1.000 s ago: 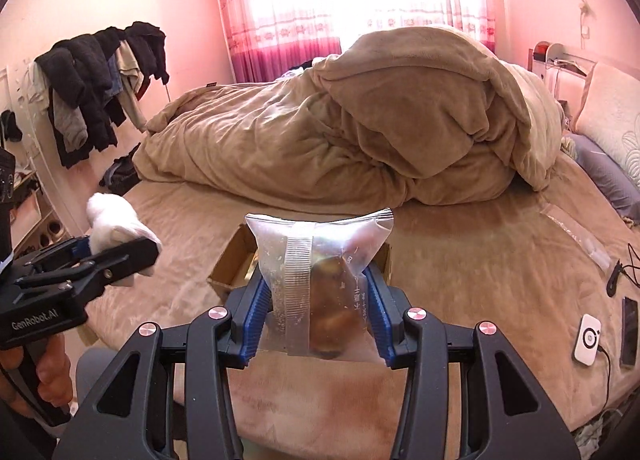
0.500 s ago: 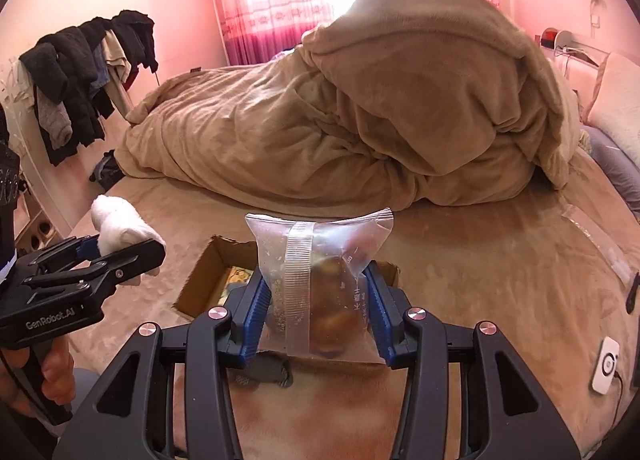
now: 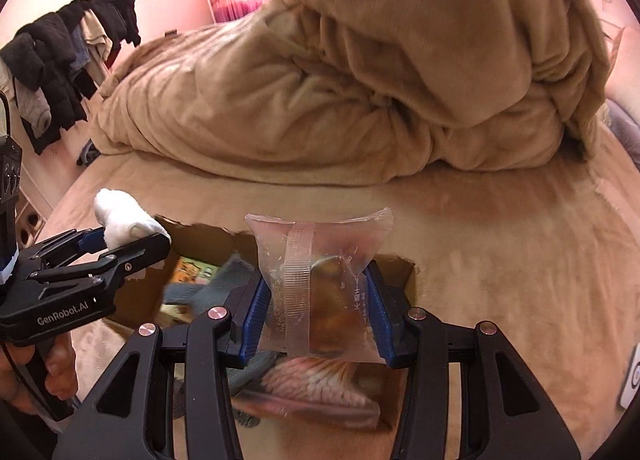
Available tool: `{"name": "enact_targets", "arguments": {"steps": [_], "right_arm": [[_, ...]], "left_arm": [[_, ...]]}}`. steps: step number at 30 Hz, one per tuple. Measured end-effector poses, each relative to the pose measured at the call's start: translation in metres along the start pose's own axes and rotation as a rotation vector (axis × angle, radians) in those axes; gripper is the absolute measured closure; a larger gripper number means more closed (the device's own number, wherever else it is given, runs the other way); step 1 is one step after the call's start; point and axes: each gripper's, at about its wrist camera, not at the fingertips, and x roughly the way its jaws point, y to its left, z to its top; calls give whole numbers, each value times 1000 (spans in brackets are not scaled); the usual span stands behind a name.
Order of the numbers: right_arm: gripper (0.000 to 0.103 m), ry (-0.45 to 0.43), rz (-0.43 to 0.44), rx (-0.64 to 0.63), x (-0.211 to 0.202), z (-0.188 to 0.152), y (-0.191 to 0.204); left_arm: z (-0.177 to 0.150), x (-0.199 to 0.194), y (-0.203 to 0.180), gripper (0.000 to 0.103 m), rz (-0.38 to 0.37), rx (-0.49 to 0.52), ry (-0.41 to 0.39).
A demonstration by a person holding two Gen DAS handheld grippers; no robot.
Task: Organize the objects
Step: 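Carry the snack bag into the box with the right gripper while the left holds the white sock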
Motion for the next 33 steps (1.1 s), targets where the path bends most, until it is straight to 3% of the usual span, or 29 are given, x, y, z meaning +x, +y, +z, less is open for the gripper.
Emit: {"name": "enact_targets", "arguments": {"steps": [4, 8, 11, 12, 14, 33], "right_arm": [[55, 29, 5, 21, 21, -6, -3], [50, 36, -11, 22, 28, -10, -4], [36, 32, -32, 18, 27, -9, -3], [36, 29, -25, 20, 25, -9, -3], [36, 27, -21, 29, 21, -8, -3], [36, -101, -37, -9, -109, -19, 37]], "left_arm": [[-9, 19, -1, 37, -4, 7, 41], [-11, 21, -5, 33, 12, 25, 29], [-11, 17, -9, 28, 11, 32, 28], [-11, 15, -10, 27, 13, 34, 25], [-12, 4, -11, 20, 18, 35, 9], [-24, -141, -42, 19, -7, 46, -122]]}}
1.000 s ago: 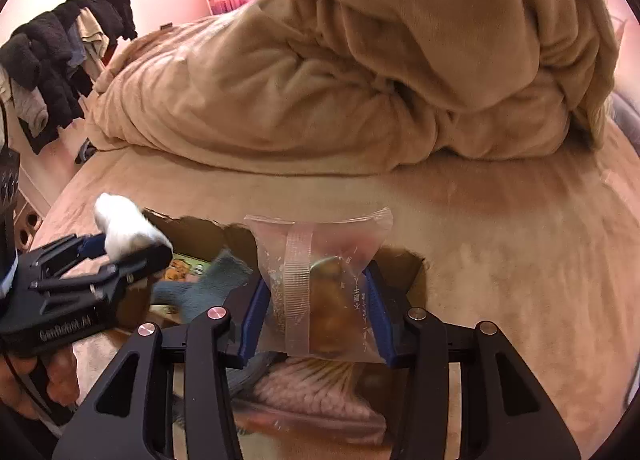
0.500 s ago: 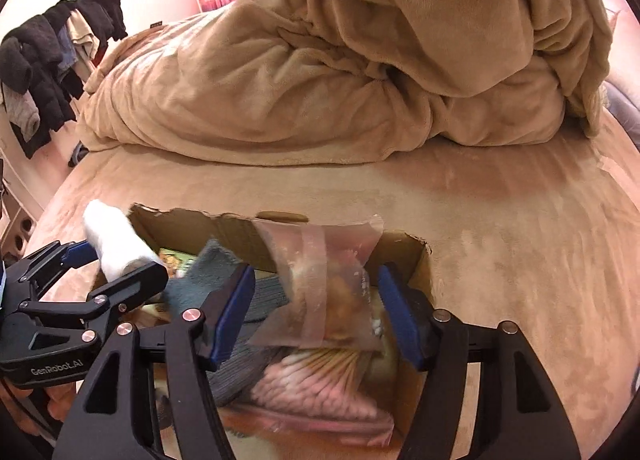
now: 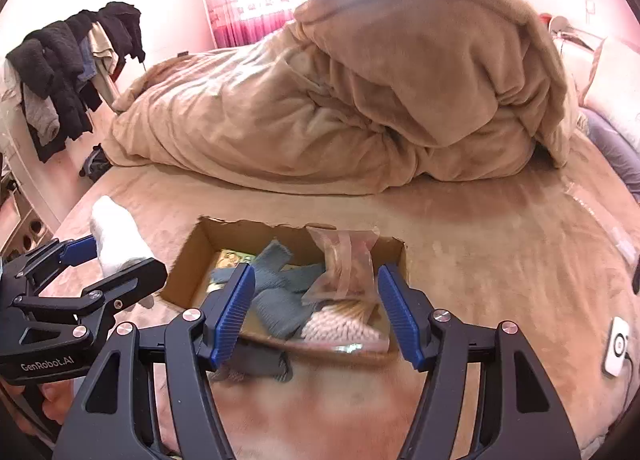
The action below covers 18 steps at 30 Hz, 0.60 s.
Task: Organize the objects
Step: 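Carry the snack bag into the box with the right gripper while the left holds the white sock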
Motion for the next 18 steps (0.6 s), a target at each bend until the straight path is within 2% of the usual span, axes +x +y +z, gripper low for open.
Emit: {"name": "enact_targets", "arguments": {"steps": [9, 18], "right_arm": [[36, -53, -2, -16, -64, -18, 16], [36, -61, -14, -33, -97, -36, 26]], "left_arm": [[-19, -54, -20, 17, -24, 21, -27], [-48, -90, -31, 11, -31, 13, -46]]}}
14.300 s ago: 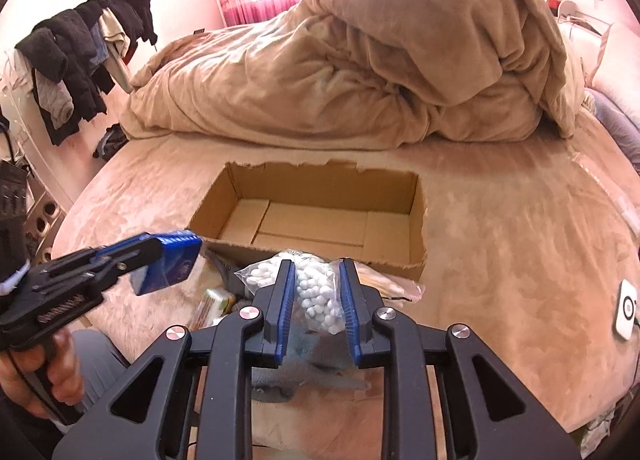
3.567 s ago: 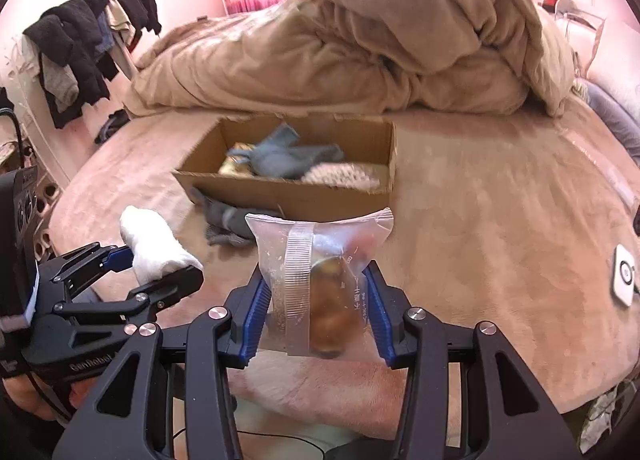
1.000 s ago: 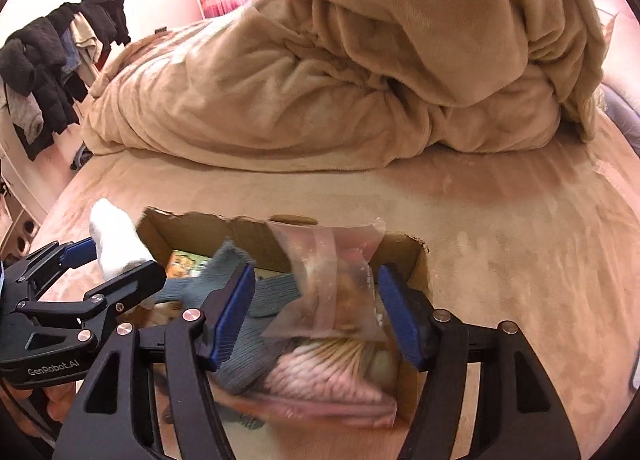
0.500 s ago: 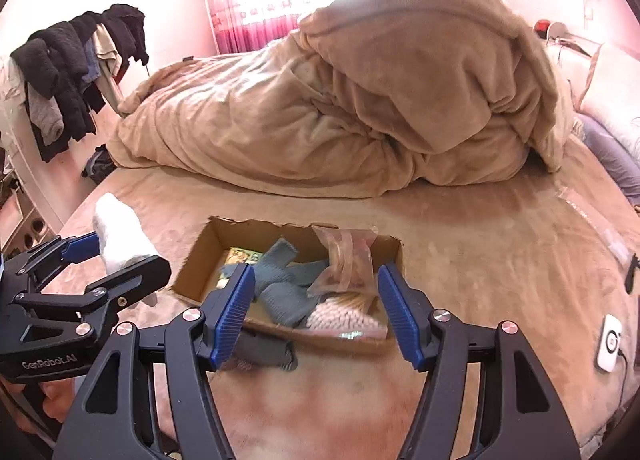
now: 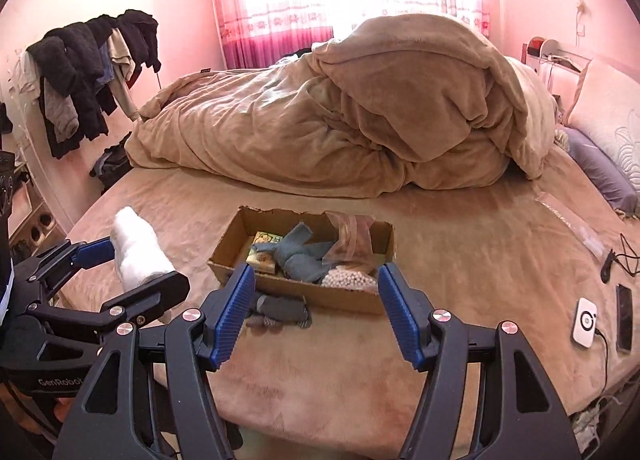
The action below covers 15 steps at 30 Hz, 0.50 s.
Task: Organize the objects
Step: 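Carry the snack bag into the box with the right gripper while the left holds the white sock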
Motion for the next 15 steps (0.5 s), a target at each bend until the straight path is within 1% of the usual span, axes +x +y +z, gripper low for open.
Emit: {"name": "enact_targets", "arguments": {"steps": [3, 7, 10, 13, 14, 15], "right_arm": [[36, -2, -2, 4, -7, -8, 0], [36, 1, -9, 18, -10, -20, -4], [36, 9, -14, 29, -9, -31, -9], [36, 26, -21, 40, -3, -44, -15], [36, 33, -26, 39, 3, -52, -16], [36, 40, -30, 41, 8, -58, -18]], "left_arm": [[-10, -3, -1, 10, 3, -10, 2], [-22, 2, 2, 10, 13, -9, 11], [-35, 12, 8, 10, 17, -30, 38], [-48, 26, 10, 10, 29, -15, 42], [-53, 34, 10, 10, 37, -6, 49], [-60, 47, 11, 10, 43, 1, 77]]}}
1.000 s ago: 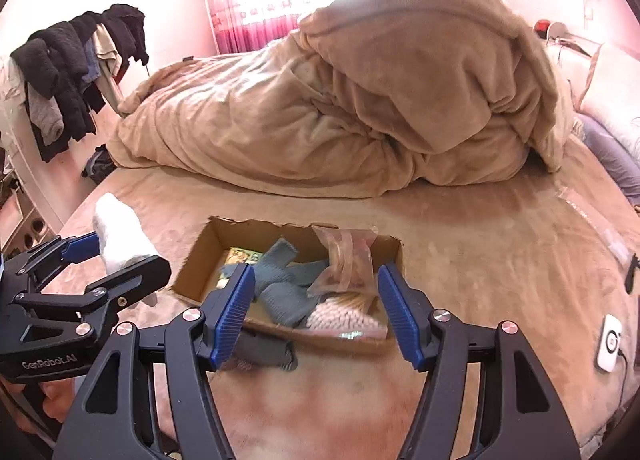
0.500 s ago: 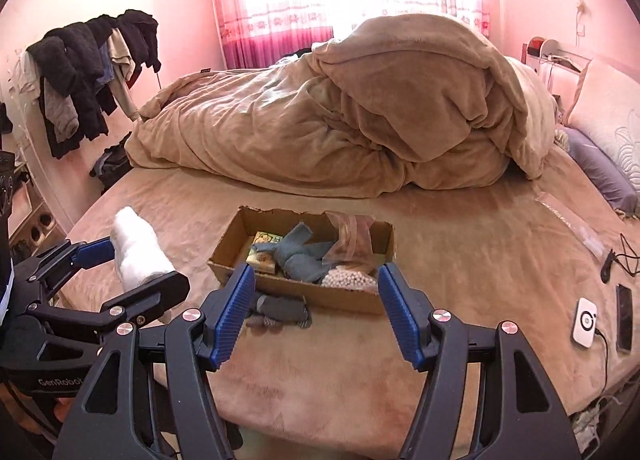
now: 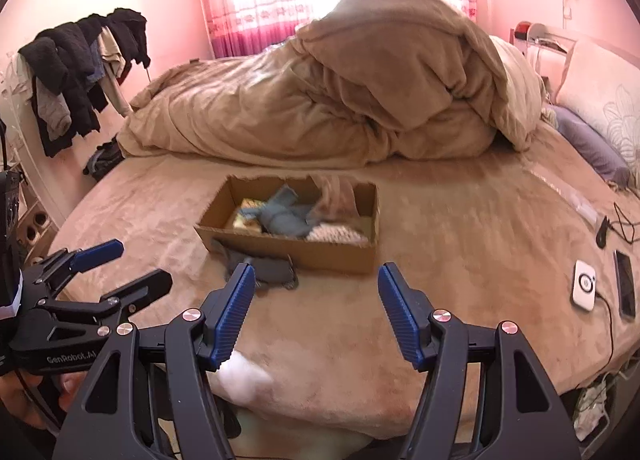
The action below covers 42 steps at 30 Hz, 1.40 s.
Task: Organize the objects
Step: 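Carry the snack bag into the box with the right gripper while the left holds the white sock, then grasp the dark grey sock from the bed with the left gripper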
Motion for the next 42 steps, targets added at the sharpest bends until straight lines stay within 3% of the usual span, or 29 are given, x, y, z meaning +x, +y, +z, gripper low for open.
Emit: {"name": "enact_targets", "arguments": {"steps": [7, 10, 16, 25, 27, 29, 37, 42], "right_arm": [[36, 181, 57, 33, 64, -59, -4], [36, 244, 65, 53, 87, -84, -5], [36, 232, 61, 41, 99, -94, -8], [36, 210, 71, 19, 112, -85, -19], [36, 201, 72, 16, 116, -80, -24], [36, 195, 70, 16, 120, -75, -27], [36, 167, 75, 33, 123, -73, -39], [36, 159, 59, 43, 120, -81, -47]], "left_arm": [[-39, 63, 13, 10, 9, -6, 112], [-48, 81, 23, 10, 2, -15, 121], [-29, 117, 21, 10, -11, -24, 54], [-10, 177, 13, 13, 23, -13, 91], [-7, 179, 11, 20, 33, -4, 83], [-4, 181, 11, 36, 25, -5, 77], [-10, 169, 16, 80, 14, -29, 48], [-15, 153, 24, 84, -2, -41, 9]]}}
